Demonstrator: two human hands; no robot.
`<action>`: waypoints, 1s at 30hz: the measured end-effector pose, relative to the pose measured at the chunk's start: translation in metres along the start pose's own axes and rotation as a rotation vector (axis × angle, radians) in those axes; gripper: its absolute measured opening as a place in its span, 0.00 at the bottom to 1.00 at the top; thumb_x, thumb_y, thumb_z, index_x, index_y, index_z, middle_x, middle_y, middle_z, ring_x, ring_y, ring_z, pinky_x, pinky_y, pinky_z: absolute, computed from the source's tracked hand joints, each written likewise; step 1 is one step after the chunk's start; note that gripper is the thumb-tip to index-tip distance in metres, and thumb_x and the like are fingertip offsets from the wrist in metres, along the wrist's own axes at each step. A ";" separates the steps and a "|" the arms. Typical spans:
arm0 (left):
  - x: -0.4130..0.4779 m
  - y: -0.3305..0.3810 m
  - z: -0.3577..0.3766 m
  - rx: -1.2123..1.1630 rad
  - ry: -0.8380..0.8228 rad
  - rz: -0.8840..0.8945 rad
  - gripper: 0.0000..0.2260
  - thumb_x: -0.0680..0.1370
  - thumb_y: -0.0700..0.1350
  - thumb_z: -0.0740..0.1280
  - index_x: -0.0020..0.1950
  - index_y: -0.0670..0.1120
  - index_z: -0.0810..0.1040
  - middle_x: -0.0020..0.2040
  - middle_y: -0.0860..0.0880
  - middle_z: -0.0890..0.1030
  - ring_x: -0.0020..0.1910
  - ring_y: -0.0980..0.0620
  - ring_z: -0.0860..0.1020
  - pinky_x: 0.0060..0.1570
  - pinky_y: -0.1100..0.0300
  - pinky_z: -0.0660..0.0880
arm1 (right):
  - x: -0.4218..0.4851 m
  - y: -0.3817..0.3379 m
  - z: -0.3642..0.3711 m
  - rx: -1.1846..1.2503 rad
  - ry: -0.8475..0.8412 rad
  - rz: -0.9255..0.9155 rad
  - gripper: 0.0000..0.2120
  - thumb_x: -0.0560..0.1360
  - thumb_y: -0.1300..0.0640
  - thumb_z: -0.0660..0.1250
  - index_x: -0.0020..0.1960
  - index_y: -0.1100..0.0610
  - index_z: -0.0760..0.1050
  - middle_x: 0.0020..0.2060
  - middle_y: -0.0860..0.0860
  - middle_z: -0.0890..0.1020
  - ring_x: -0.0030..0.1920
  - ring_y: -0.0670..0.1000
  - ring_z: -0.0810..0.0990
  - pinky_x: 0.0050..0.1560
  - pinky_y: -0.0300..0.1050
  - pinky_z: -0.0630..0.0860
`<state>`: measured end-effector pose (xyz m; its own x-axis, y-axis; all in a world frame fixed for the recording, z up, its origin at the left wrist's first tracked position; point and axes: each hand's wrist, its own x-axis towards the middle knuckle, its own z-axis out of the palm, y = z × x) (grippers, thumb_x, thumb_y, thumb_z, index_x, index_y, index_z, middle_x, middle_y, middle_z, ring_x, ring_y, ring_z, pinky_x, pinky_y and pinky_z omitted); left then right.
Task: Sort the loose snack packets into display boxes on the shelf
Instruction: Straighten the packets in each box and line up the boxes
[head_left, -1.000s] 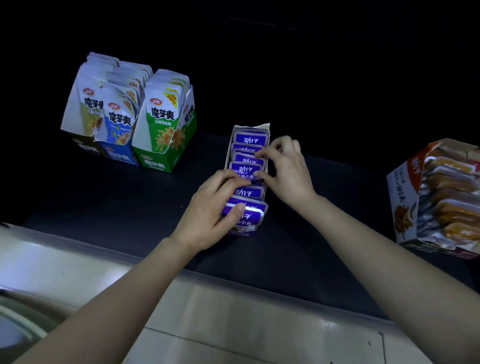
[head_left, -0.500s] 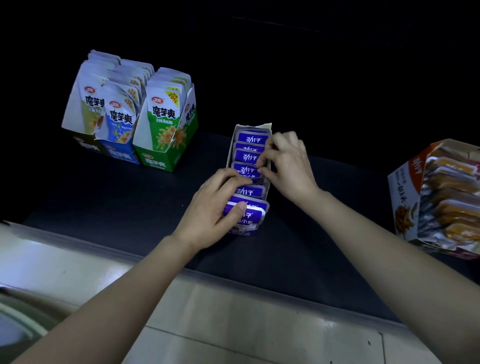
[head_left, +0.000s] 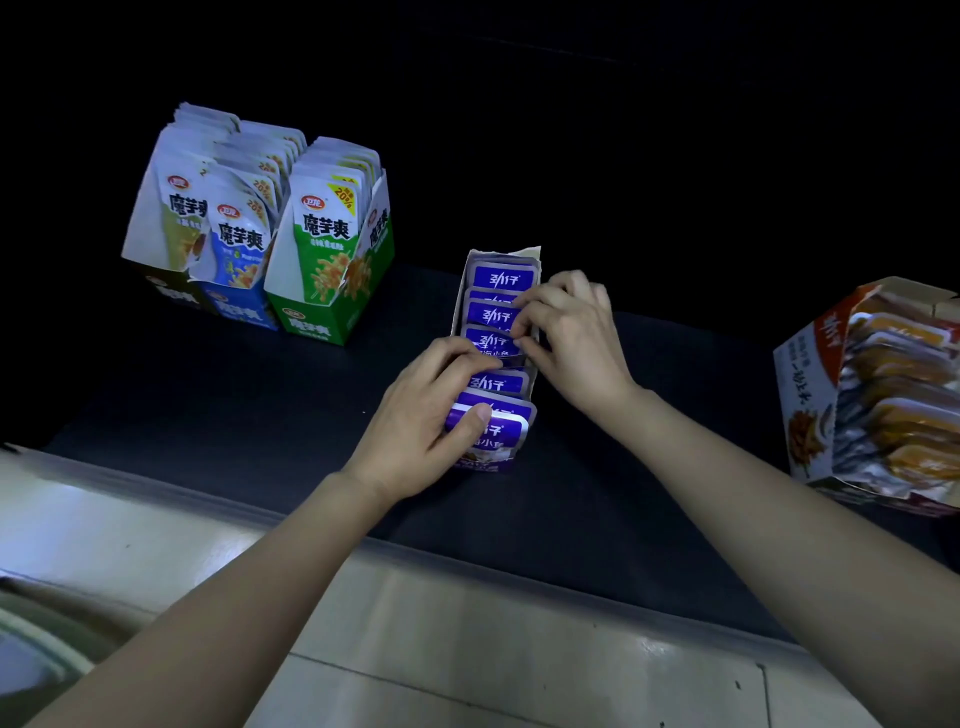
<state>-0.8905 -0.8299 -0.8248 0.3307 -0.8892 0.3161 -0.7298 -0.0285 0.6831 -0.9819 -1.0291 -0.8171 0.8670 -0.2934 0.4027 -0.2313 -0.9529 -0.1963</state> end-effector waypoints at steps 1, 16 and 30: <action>0.000 0.000 0.000 -0.001 -0.001 -0.003 0.21 0.80 0.56 0.58 0.67 0.46 0.73 0.65 0.52 0.69 0.65 0.54 0.71 0.56 0.48 0.76 | -0.001 -0.001 0.001 0.006 0.005 0.015 0.09 0.70 0.58 0.75 0.48 0.57 0.79 0.53 0.51 0.81 0.58 0.54 0.72 0.54 0.43 0.60; -0.001 0.001 -0.001 0.042 0.006 0.010 0.21 0.80 0.55 0.58 0.69 0.45 0.72 0.67 0.50 0.67 0.66 0.54 0.69 0.60 0.50 0.73 | 0.014 -0.011 -0.019 0.303 -0.116 0.205 0.10 0.76 0.53 0.70 0.56 0.53 0.80 0.48 0.45 0.72 0.55 0.45 0.66 0.58 0.40 0.61; -0.007 0.009 -0.001 -0.011 0.058 -0.038 0.26 0.79 0.56 0.60 0.74 0.44 0.65 0.72 0.49 0.61 0.70 0.52 0.66 0.64 0.46 0.72 | 0.003 -0.016 -0.028 0.485 -0.183 0.082 0.10 0.79 0.52 0.63 0.56 0.54 0.77 0.52 0.47 0.83 0.53 0.47 0.81 0.56 0.58 0.76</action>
<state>-0.8993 -0.8240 -0.8200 0.3927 -0.8595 0.3270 -0.7095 -0.0569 0.7025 -0.9879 -1.0169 -0.7881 0.9277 -0.3057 0.2144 -0.1080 -0.7694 -0.6296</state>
